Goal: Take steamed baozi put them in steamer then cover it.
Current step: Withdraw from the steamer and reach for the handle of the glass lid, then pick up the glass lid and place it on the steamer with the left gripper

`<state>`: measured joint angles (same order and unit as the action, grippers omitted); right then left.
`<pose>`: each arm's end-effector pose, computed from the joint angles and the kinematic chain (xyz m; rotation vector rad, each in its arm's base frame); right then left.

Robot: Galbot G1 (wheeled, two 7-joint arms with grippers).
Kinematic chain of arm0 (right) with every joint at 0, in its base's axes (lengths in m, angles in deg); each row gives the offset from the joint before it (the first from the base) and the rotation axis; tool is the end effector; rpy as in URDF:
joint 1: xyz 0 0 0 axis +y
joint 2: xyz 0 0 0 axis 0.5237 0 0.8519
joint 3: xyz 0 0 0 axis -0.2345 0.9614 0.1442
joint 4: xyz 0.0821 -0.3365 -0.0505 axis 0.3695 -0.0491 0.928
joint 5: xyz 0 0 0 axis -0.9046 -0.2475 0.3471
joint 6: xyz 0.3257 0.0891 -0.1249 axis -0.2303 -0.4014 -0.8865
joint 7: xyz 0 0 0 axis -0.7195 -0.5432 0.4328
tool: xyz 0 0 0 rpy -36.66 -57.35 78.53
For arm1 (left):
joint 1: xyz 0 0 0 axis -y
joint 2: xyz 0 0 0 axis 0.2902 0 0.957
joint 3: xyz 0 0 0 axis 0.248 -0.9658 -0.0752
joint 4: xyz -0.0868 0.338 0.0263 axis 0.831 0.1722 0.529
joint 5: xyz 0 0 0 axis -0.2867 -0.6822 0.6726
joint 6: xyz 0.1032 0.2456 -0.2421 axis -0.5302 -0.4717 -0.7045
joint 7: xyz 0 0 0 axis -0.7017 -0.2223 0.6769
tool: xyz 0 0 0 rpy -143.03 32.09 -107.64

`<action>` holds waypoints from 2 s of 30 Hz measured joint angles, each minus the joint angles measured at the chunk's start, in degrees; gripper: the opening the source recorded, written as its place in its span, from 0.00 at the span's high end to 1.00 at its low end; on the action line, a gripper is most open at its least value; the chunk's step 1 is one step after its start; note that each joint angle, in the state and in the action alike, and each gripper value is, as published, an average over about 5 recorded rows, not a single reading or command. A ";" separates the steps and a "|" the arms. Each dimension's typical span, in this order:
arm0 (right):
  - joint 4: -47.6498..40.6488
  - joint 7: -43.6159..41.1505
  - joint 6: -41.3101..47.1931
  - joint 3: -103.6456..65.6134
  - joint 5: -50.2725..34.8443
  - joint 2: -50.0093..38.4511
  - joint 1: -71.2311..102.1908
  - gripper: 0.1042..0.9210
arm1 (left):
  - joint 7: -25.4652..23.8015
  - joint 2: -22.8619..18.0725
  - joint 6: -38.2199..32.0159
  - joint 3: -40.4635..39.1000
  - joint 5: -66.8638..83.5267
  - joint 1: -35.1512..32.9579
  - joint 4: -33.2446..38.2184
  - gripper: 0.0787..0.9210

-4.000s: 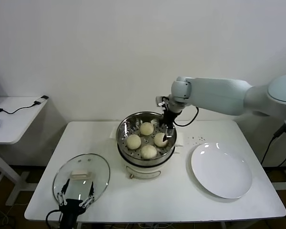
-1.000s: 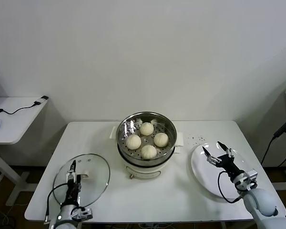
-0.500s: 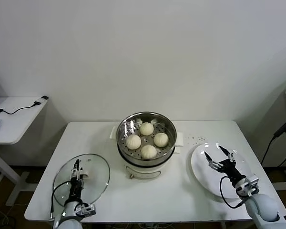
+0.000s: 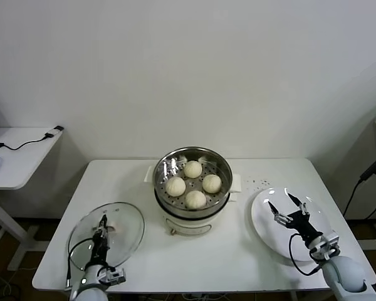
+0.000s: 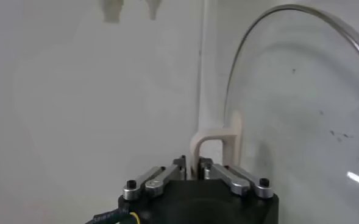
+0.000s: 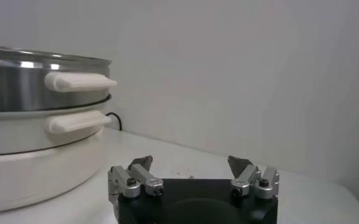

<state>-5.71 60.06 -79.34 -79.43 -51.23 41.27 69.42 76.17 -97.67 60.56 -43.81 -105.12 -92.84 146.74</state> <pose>0.2872 -0.2119 -0.3950 0.4673 -2.9434 0.2073 0.2203 0.0737 -0.4488 0.0934 -2.0703 -2.0427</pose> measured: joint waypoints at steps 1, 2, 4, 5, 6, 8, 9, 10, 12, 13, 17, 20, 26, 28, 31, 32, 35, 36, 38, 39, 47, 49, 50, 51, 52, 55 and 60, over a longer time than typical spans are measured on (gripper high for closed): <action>-0.08 -0.04 -0.04 -0.03 0.06 0.01 -0.02 0.12 | -0.01 0.09 -0.08 0.05 0.07 -0.08 0.16 0.88; -0.16 -0.07 -0.07 -0.06 0.10 0.02 -0.05 0.12 | -0.05 0.20 -0.14 0.09 0.15 -0.18 0.37 0.91; -0.34 -0.12 -0.14 -0.10 0.15 0.04 -0.15 0.12 | -0.22 0.46 -0.12 0.20 0.42 -0.46 1.00 0.92; -0.45 -0.14 -0.19 -0.11 0.18 0.05 -0.23 0.12 | -0.36 0.61 -0.07 0.27 0.61 -0.65 1.43 0.92; -0.57 -0.15 -0.25 -0.12 0.22 0.06 -0.32 0.12 | -0.52 0.78 0.00 0.36 0.81 -0.85 1.94 0.92; -0.83 -0.18 -0.37 -0.14 0.32 0.07 -0.54 0.12 | -0.87 1.17 0.22 0.62 1.24 -1.38 3.23 0.92; -0.97 -0.19 -0.43 -0.14 0.38 0.08 -0.64 0.12 | -1.05 1.38 0.36 0.78 1.44 -1.68 3.96 0.92; -1.11 -0.21 -0.47 -0.14 0.44 0.08 -0.73 0.12 | -1.23 1.61 0.52 0.94 1.65 -2.02 4.82 0.92; -1.36 -0.24 -0.54 -0.14 0.54 0.08 -0.90 0.12 | -1.60 2.13 0.92 1.29 2.02 -2.79 6.76 0.92; -1.50 -0.26 -0.56 -0.14 0.58 0.07 -1.00 0.12 | -1.78 2.43 1.16 1.48 2.15 -3.22 7.86 0.92; -2.07 -0.31 -0.60 -0.03 0.73 -0.01 -1.46 0.12 | -2.73 3.82 2.39 2.16 2.19 -5.23 12.85 0.92; -2.56 -0.32 -0.62 0.26 0.80 -0.10 -1.96 0.12 | -3.87 5.11 3.82 2.27 2.31 -6.72 17.02 0.92; -3.33 -0.30 -0.63 0.89 0.90 -0.14 -2.97 0.12 | -6.51 8.71 7.95 1.55 3.75 -8.02 24.87 0.92; -3.62 -0.28 -0.65 1.17 0.98 -0.16 -3.32 0.12 | -7.57 10.34 9.99 0.69 4.50 -8.01 27.05 0.92; -4.14 -0.27 -0.68 1.67 1.06 -0.15 -3.94 0.12 | -9.39 13.11 13.46 -1.20 5.34 -7.24 29.63 0.92; -4.31 -0.27 -0.69 1.84 1.07 -0.12 -4.16 0.12 | -10.10 14.11 14.72 -2.01 5.52 -6.72 30.31 0.92; -4.86 -0.26 -0.71 2.30 1.19 0.00 -4.83 0.12 | -12.59 17.13 18.57 -5.08 5.66 -4.26 31.90 0.92; -5.04 -0.26 -0.72 2.40 1.24 0.06 -5.04 0.12 | -13.64 18.05 19.88 -6.37 5.56 -3.08 32.30 0.92; -5.40 -0.23 -0.76 2.51 1.36 0.19 -5.43 0.12 | -16.08 19.54 22.40 -9.28 5.11 -0.27 32.94 0.92; -5.57 -0.22 -0.79 2.54 1.42 0.25 -5.61 0.12 | -17.50 20.10 23.61 -10.90 4.71 1.35 33.14 0.92; -6.84 -0.36 -1.30 2.20 1.80 0.34 -6.05 0.12 | -28.79 19.80 30.69 -24.05 -1.77 14.90 32.46 0.92; -7.14 -0.43 -1.40 1.96 1.85 0.32 -6.06 0.12 | -30.72 18.29 31.71 -26.79 -3.88 17.58 31.60 0.92; -7.27 -0.46 -1.44 1.84 1.86 0.30 -6.06 0.12 | -31.53 17.38 32.16 -28.05 -4.92 18.76 31.10 0.92; -7.40 -0.50 -1.47 1.72 1.86 0.28 -6.06 0.12 | -32.21 16.39 32.58 -29.21 -5.90 19.80 30.58 0.92; -7.50 -0.54 -1.51 1.59 1.87 0.26 -6.06 0.12 | -32.81 15.29 32.96 -30.33 -6.86 20.75 30.00 0.92; -7.71 -0.64 -1.65 1.16 1.84 0.17 -6.07 0.12 | -34.13 11.65 33.83 -33.31 -9.55 23.11 27.94 0.92; -7.87 -0.73 -1.89 0.61 1.73 0.13 -6.13 0.12 | -35.02 5.26 34.91 -37.46 -13.17 25.91 23.93 0.92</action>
<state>-13.58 59.33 -81.23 -78.81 -49.50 41.40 63.29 41.14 -92.42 95.47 -81.27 -118.29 -66.93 170.67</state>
